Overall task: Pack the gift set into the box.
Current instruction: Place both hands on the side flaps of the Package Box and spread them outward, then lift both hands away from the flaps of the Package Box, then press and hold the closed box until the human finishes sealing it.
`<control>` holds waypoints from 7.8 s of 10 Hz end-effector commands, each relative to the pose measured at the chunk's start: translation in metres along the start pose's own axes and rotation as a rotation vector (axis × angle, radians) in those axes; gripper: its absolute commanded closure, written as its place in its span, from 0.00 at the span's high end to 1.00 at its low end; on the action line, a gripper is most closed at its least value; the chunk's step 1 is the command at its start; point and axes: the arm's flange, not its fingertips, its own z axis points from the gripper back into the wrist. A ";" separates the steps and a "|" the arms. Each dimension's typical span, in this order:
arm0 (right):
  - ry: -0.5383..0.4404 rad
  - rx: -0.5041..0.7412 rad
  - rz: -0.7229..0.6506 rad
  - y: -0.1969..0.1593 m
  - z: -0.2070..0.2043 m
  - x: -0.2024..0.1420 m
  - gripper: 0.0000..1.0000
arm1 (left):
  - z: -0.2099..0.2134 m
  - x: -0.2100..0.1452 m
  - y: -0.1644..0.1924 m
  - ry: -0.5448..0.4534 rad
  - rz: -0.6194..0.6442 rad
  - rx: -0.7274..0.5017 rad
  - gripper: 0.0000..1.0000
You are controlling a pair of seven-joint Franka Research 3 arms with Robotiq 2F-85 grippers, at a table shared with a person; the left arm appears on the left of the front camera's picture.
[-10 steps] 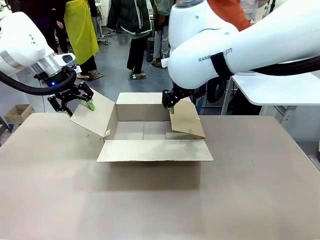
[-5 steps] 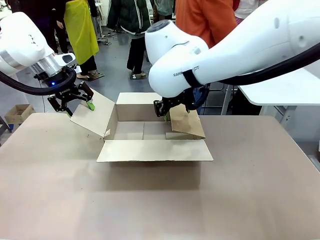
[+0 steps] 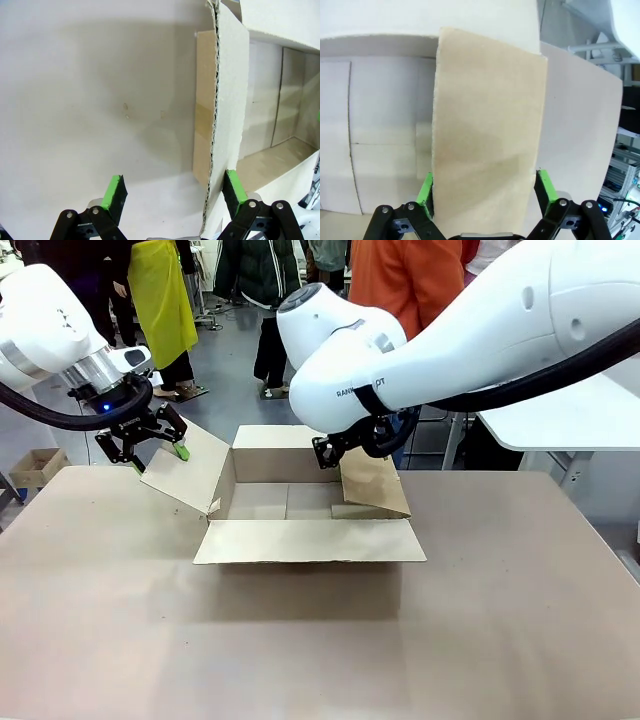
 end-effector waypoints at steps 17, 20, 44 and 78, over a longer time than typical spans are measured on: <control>-0.211 0.605 -0.223 -0.238 -0.075 -0.065 1.00 | 0.003 -0.001 -0.001 -0.002 0.008 0.015 1.00; -0.211 0.605 -0.223 -0.238 -0.075 -0.065 1.00 | 0.003 -0.001 -0.001 -0.002 0.008 0.015 1.00; -0.211 0.605 -0.223 -0.238 -0.075 -0.065 1.00 | 0.003 -0.001 -0.001 -0.002 0.008 0.015 1.00; -0.395 1.640 -0.573 -0.486 -0.080 -0.183 1.00 | 0.109 -0.120 0.216 -0.221 -0.217 -1.079 1.00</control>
